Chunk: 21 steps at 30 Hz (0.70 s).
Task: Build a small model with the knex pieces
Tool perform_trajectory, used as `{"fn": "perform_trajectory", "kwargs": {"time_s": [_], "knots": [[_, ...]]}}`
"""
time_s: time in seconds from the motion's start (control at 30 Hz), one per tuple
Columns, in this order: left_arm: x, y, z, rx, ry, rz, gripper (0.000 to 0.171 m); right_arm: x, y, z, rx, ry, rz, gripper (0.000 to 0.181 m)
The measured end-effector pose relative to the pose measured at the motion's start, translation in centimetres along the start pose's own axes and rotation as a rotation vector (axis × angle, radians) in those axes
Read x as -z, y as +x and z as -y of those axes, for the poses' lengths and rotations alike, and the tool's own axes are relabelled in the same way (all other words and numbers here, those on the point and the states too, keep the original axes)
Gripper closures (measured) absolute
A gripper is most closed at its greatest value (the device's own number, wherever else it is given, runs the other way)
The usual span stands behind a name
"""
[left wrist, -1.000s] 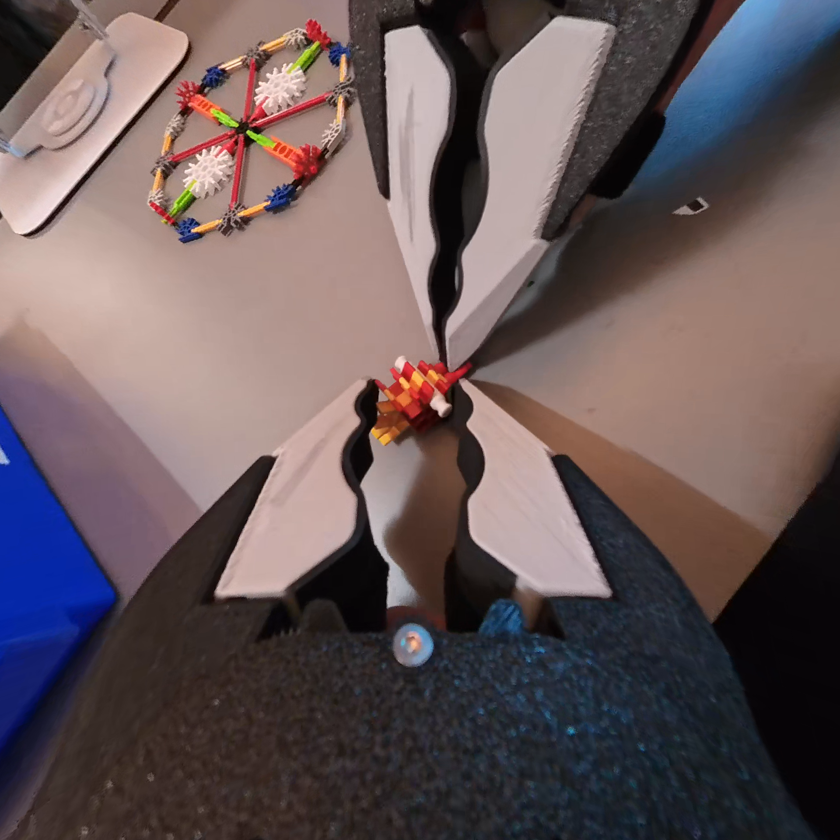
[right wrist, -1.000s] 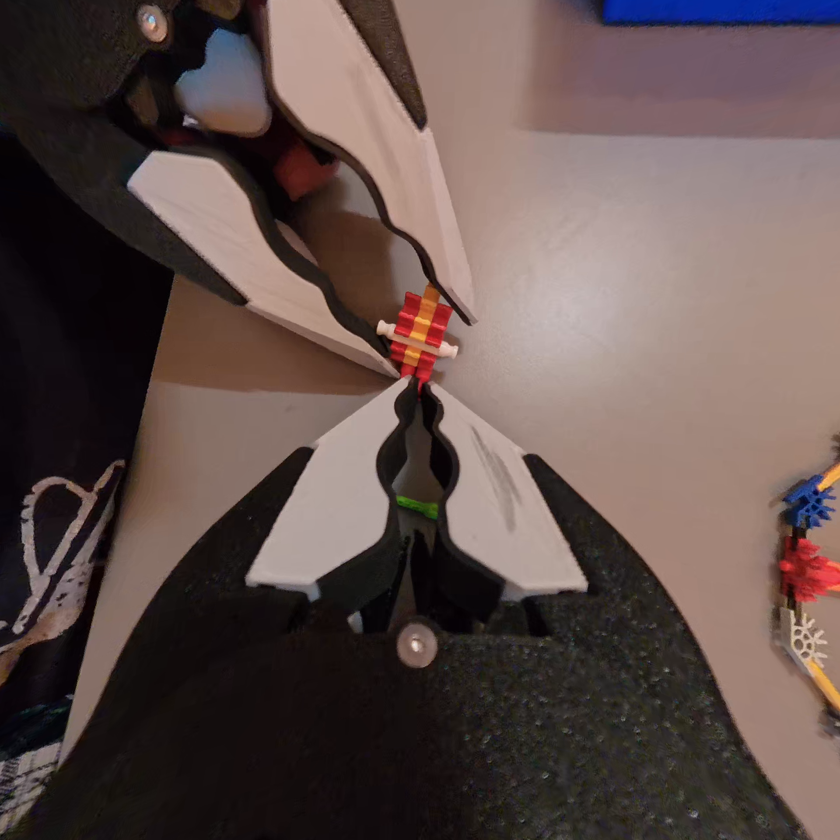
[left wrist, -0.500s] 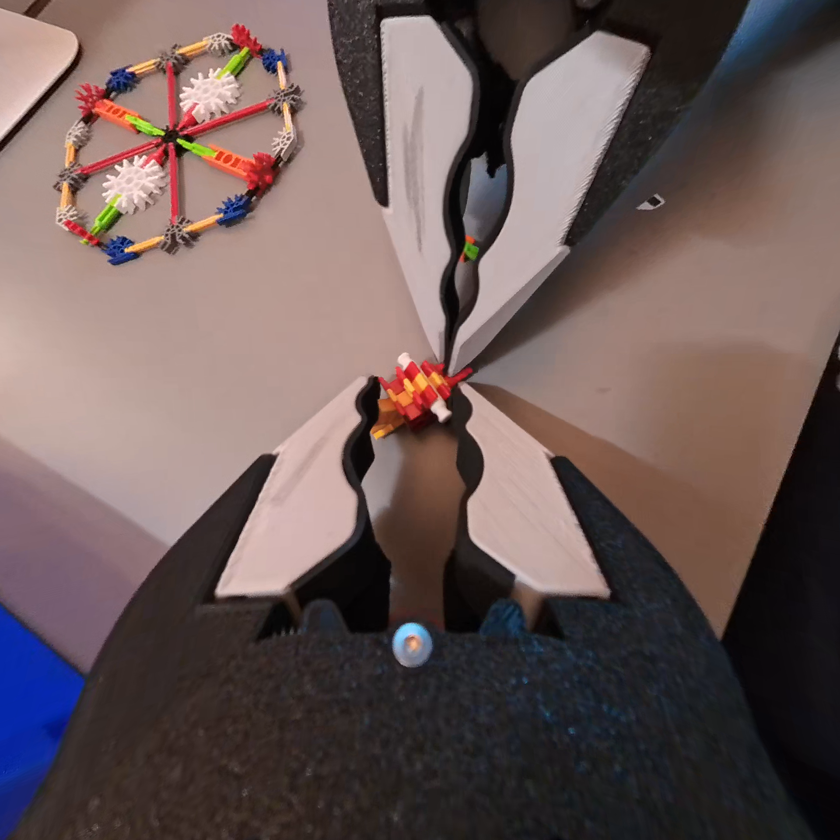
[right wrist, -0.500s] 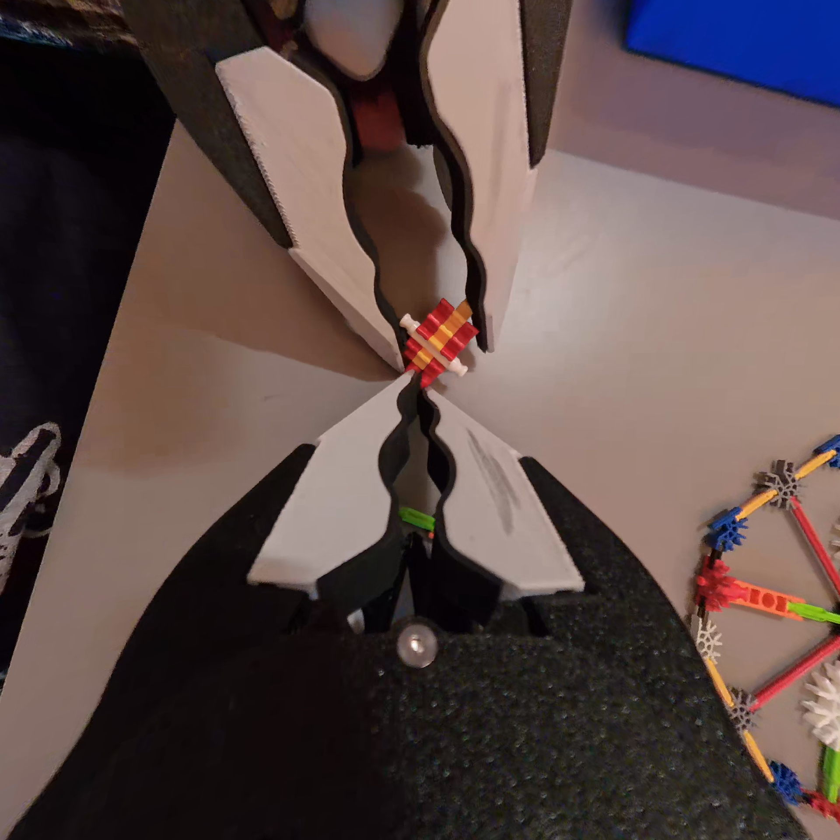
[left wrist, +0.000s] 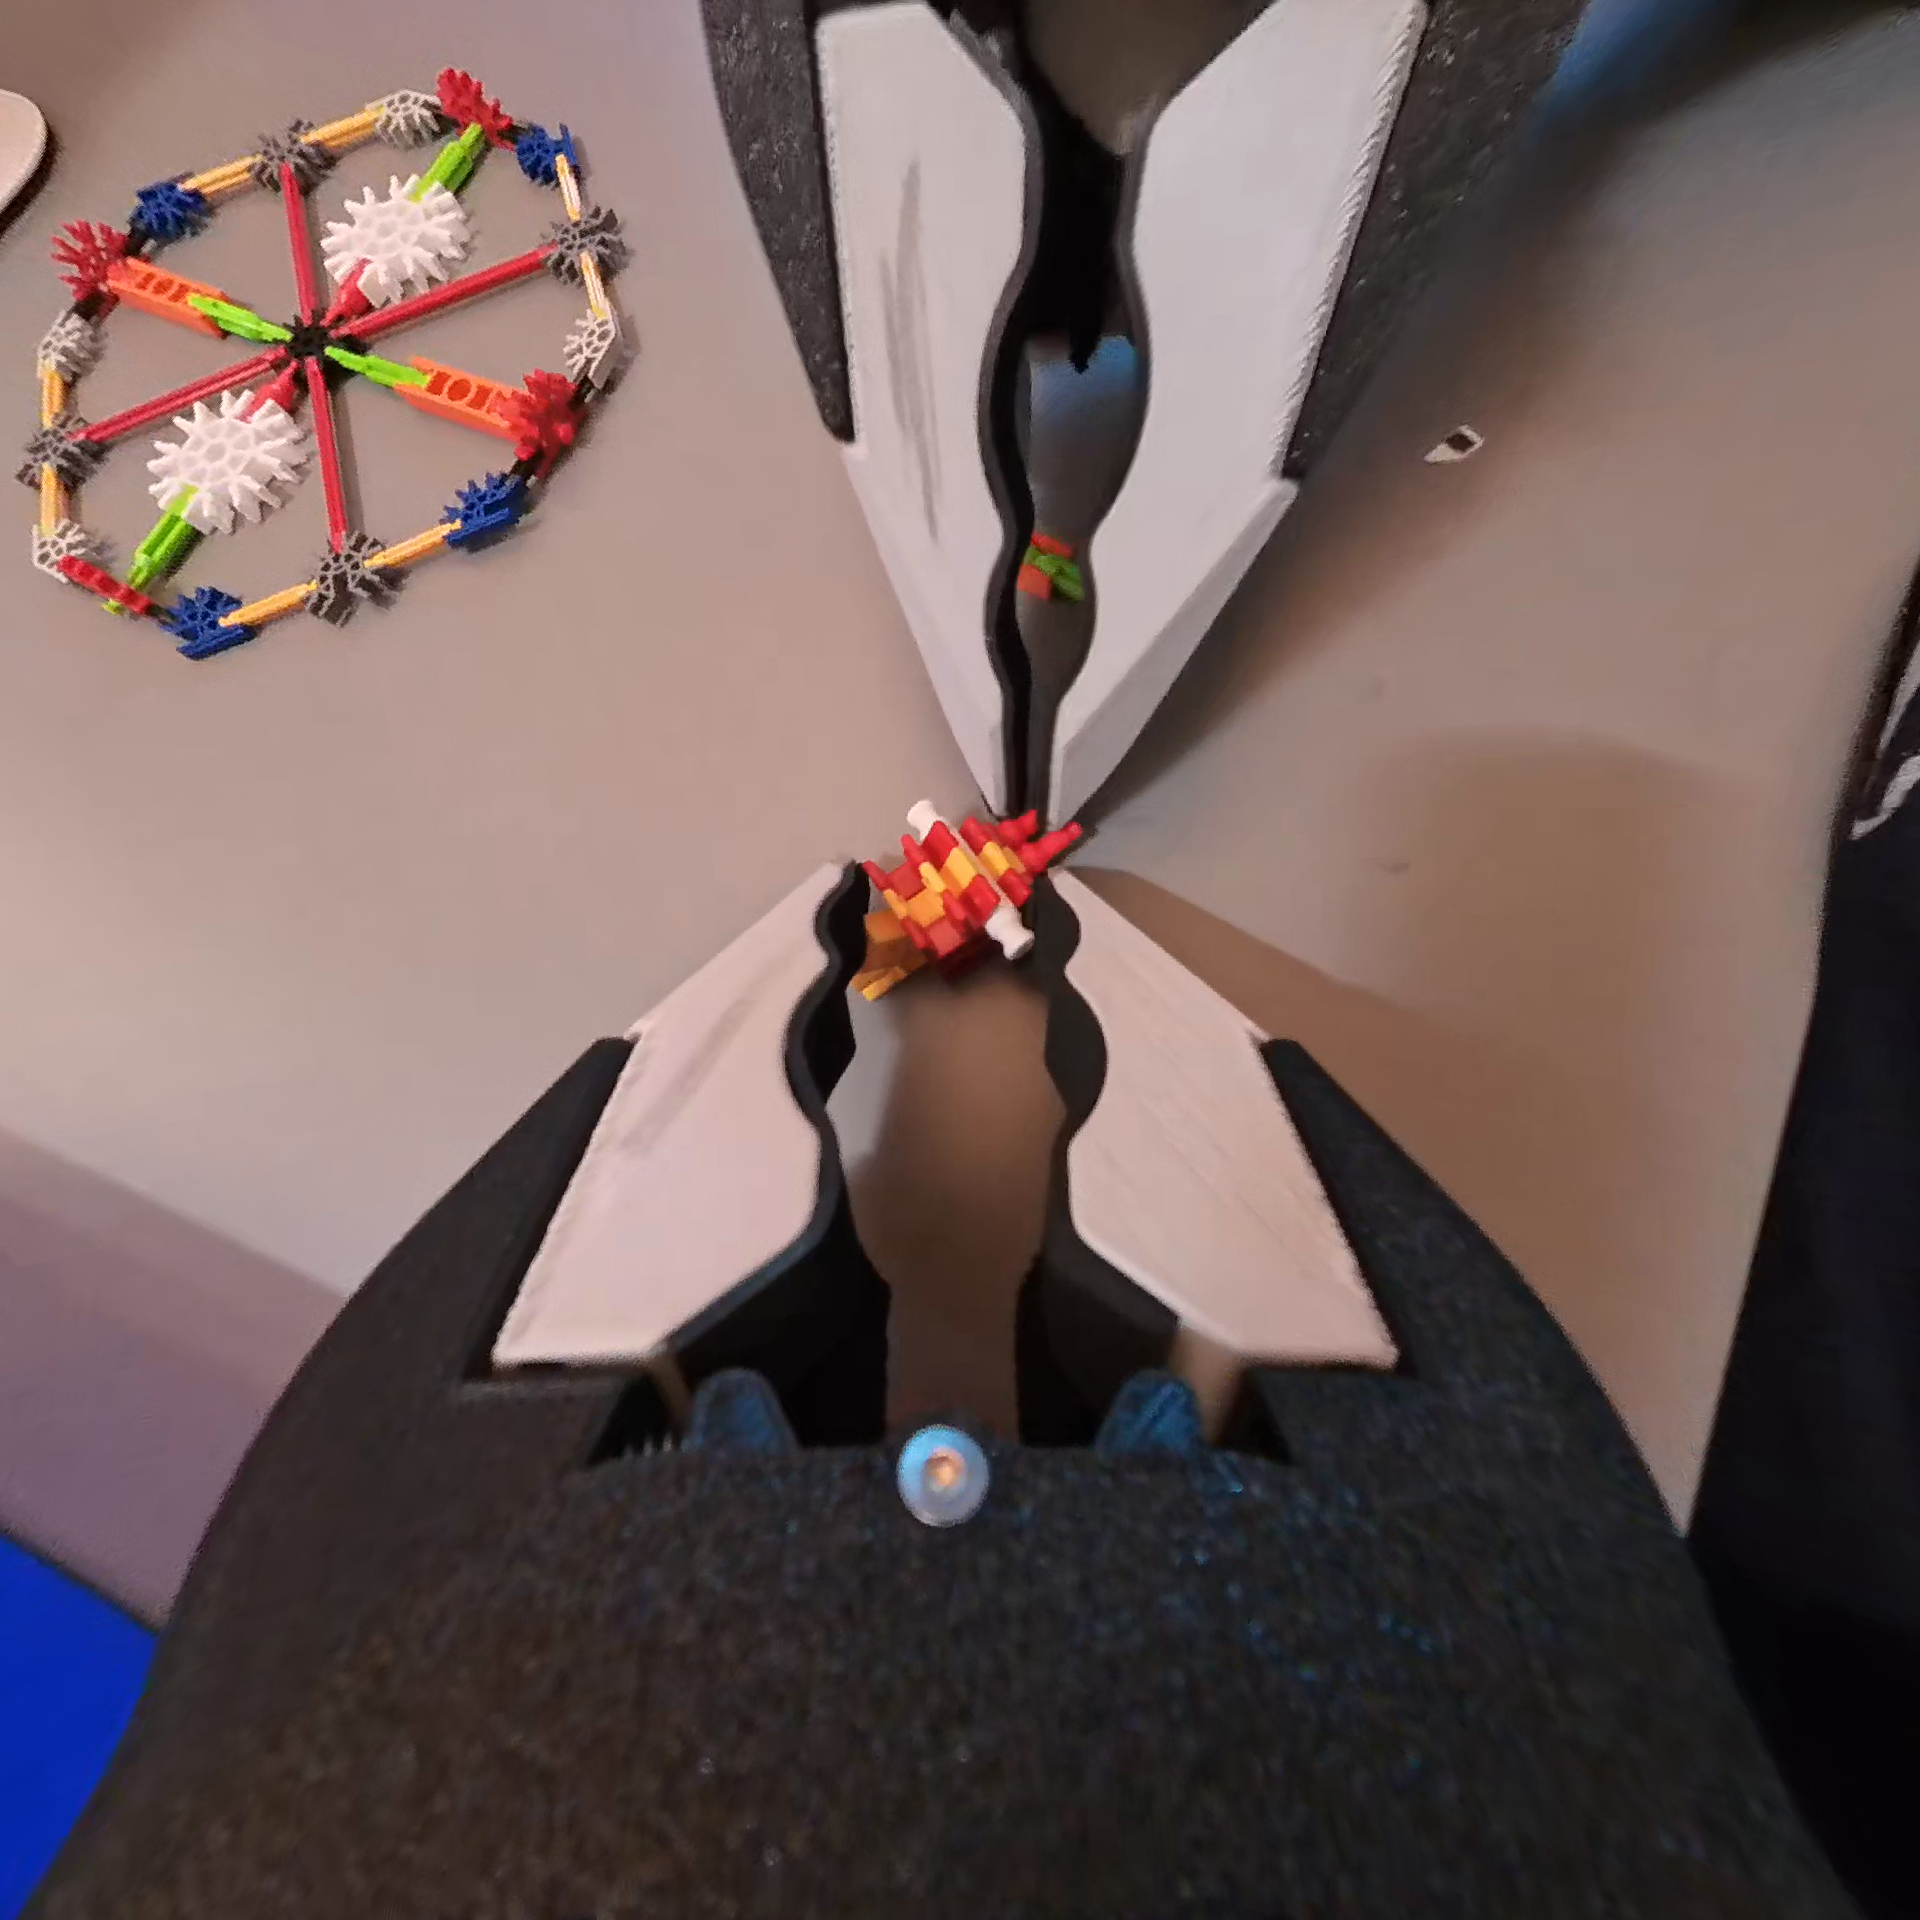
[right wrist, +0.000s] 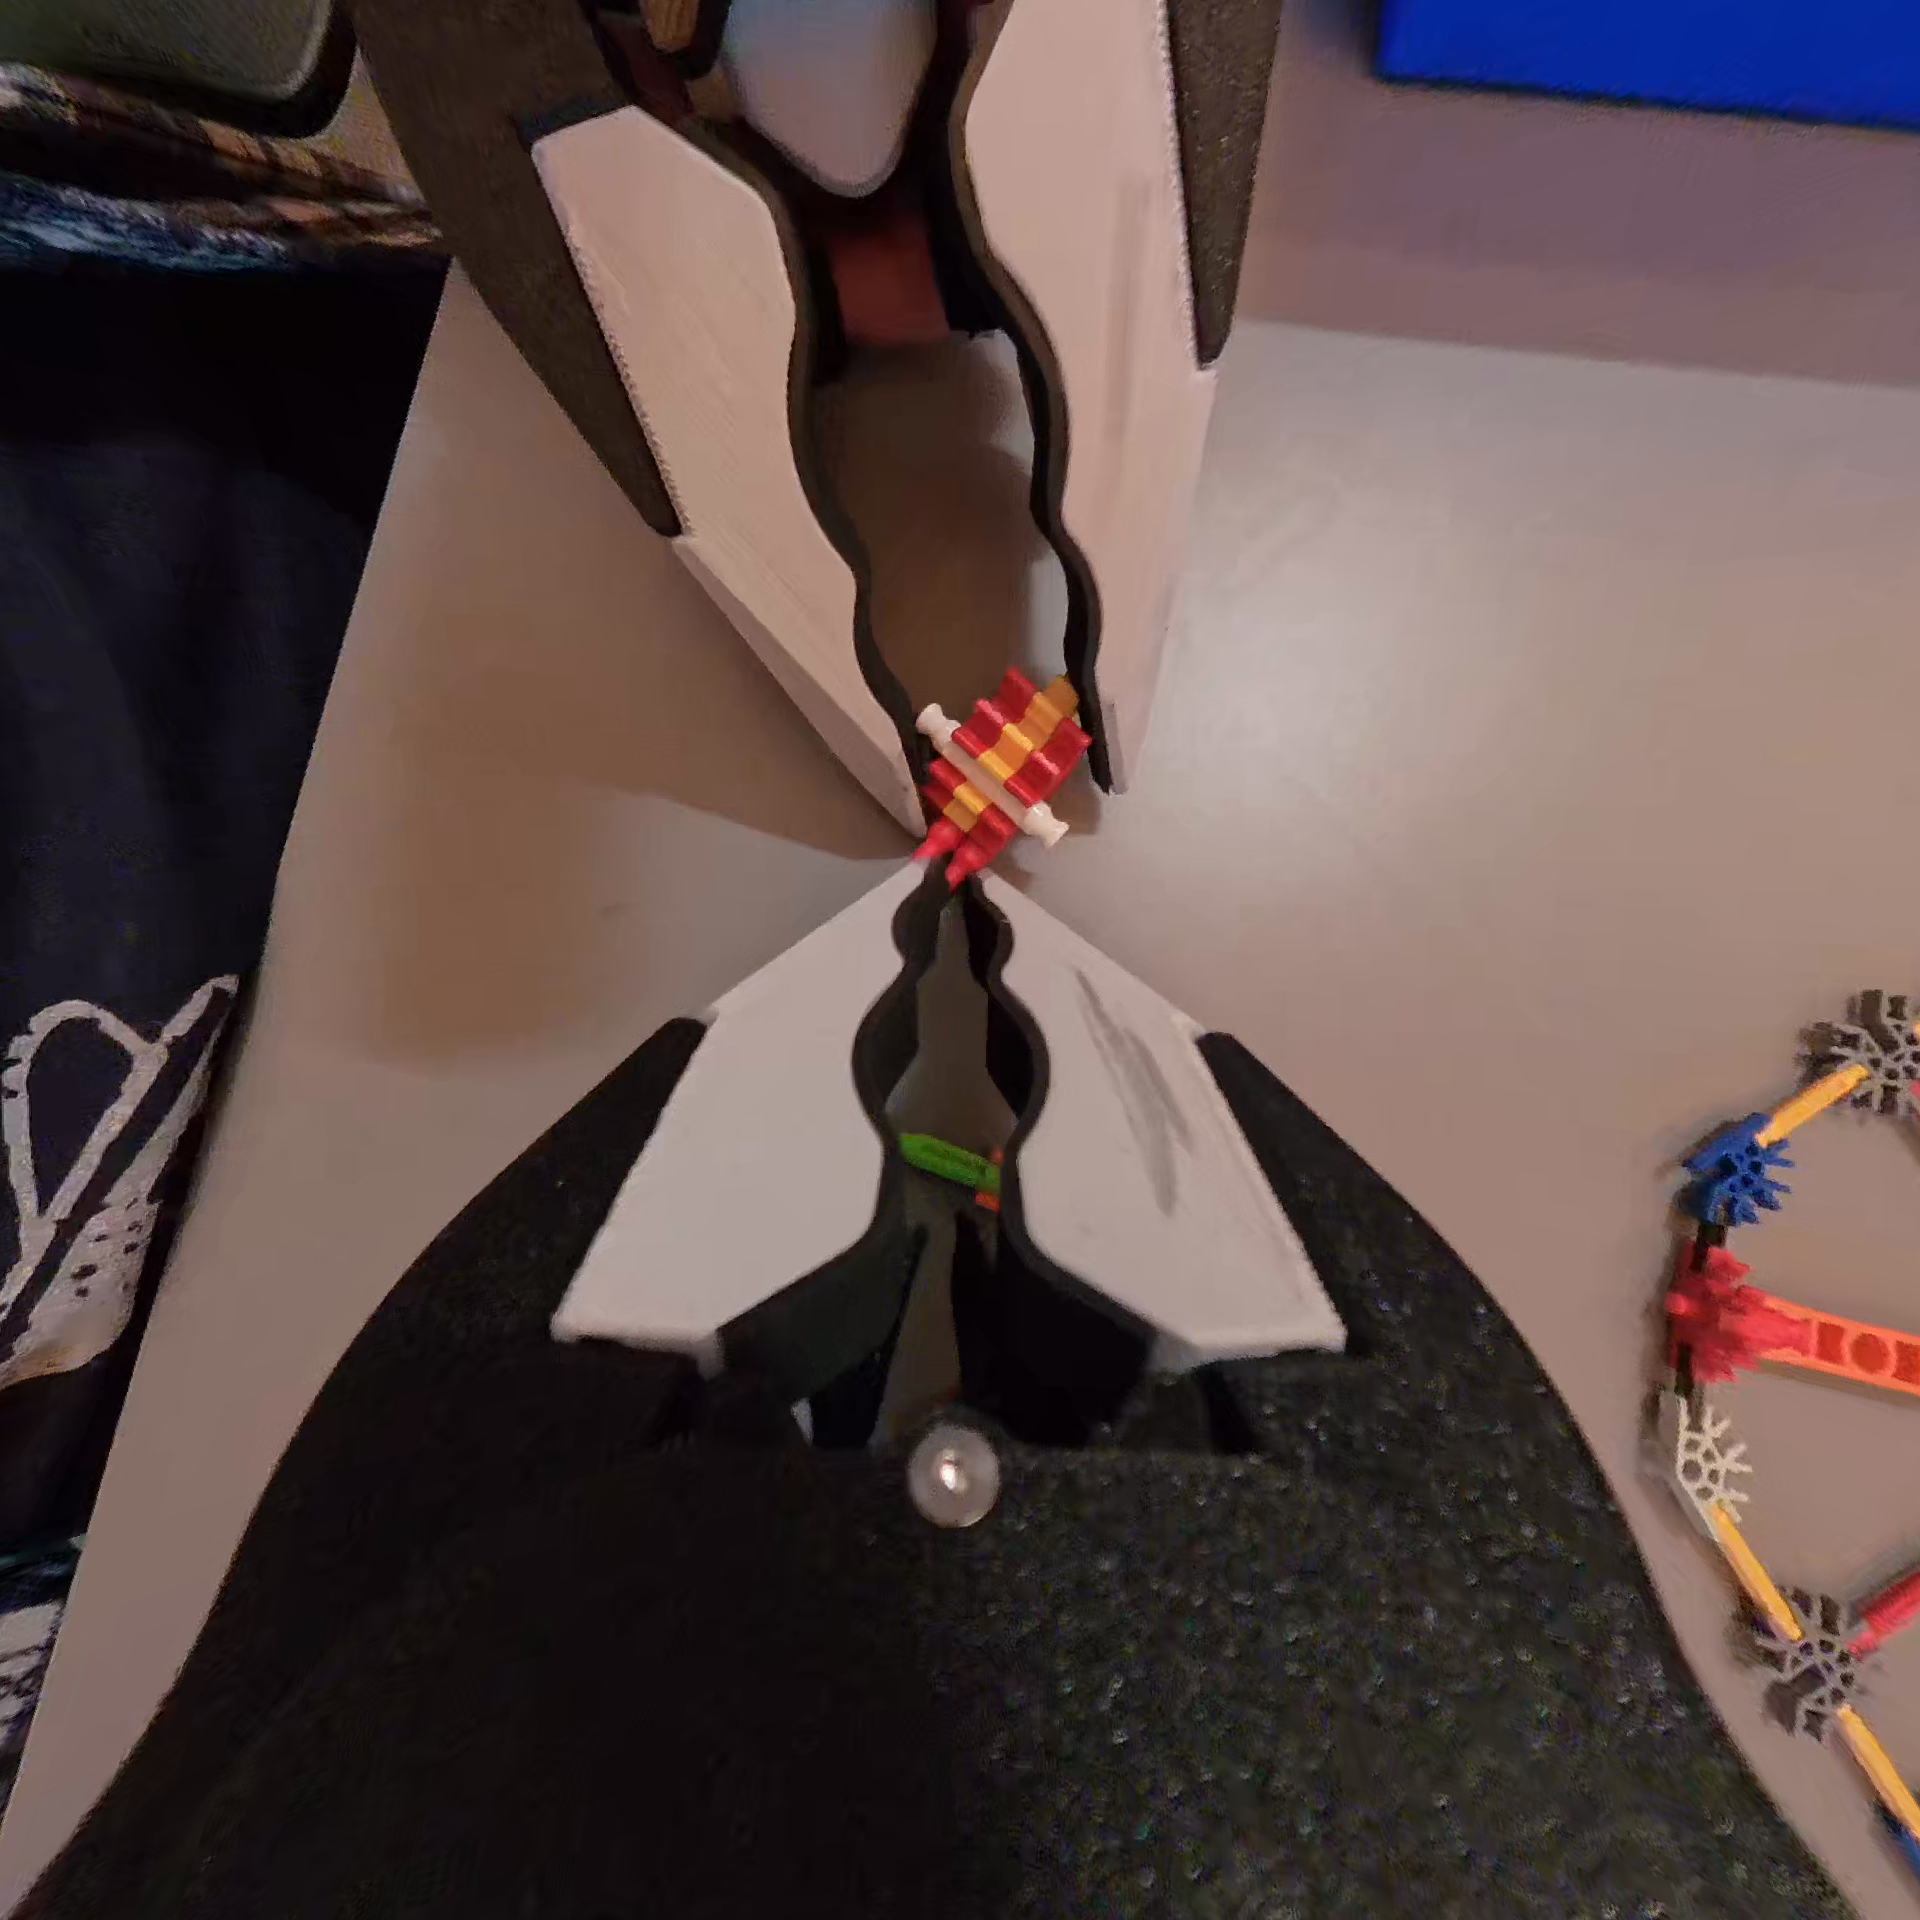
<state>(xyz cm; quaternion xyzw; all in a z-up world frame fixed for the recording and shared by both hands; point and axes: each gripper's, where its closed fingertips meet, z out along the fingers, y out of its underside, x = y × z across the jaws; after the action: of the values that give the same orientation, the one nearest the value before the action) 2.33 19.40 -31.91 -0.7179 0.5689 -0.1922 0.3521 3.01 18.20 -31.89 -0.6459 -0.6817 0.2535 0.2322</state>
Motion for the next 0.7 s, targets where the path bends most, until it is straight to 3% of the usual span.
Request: {"fn": "perform_trajectory", "kwargs": {"time_s": [0.7], "knots": [[-0.07, -0.05, 0.24, -0.019, 0.001, 0.004, 0.141, 0.27, 0.10, -0.82, 0.053, -0.088, -0.139, 0.173]]}}
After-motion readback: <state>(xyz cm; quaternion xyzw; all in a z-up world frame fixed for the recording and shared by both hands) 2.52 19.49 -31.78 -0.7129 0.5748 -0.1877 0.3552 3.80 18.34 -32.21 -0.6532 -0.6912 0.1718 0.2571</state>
